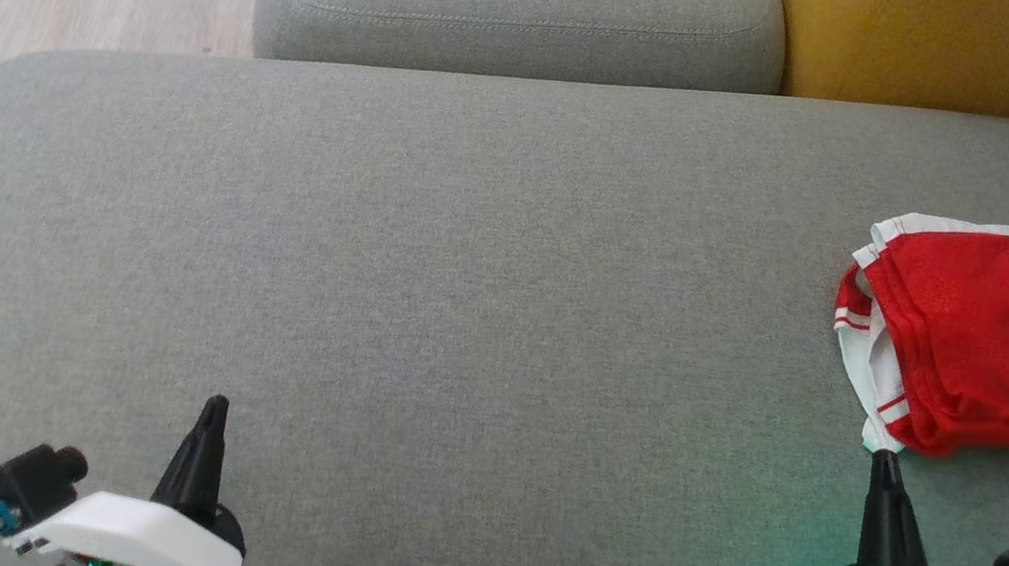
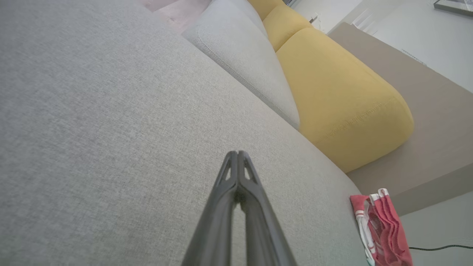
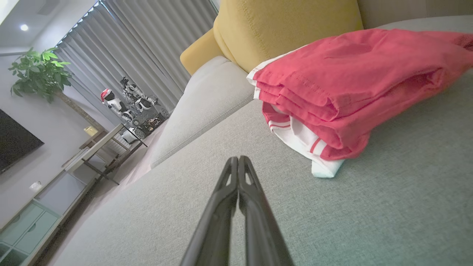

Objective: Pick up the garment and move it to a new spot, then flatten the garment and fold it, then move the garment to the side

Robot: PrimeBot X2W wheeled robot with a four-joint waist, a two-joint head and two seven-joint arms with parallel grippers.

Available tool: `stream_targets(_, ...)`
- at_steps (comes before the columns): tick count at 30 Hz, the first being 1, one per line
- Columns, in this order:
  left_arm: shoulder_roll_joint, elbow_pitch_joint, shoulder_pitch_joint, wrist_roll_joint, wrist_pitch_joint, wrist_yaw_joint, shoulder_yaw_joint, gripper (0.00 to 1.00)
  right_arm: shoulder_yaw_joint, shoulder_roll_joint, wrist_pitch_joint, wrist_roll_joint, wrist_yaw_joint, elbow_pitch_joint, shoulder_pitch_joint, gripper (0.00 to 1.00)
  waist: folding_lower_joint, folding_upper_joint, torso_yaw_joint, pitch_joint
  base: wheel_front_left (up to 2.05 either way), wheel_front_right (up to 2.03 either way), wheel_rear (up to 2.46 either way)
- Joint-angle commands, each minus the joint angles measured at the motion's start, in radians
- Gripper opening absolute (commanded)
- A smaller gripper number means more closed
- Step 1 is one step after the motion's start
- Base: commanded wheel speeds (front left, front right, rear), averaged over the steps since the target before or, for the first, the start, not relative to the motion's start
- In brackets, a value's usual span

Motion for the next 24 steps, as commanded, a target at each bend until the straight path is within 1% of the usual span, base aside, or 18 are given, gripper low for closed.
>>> stream_targets(1, 0.013, -0.026, -0.057, -0.023, 0.005, -0.007, 0.022, 0.00, 0.001, -0.017, 0.005, 0.029, 0.000, -0.036, -0.059, 0.00, 0.0000, 0.0000, 0.000, 0.000, 0.00, 0.00, 0.00)
stream_targets(24, 0.018, -0.006, -0.097, -0.268, 0.070, -0.044, 0.087, 0.00, -0.027, -0.021, 0.071, 0.328, -0.001, -0.044, -0.080, 0.00, 0.0000, 0.0000, 0.009, 0.005, 0.00, 0.00, 0.00)
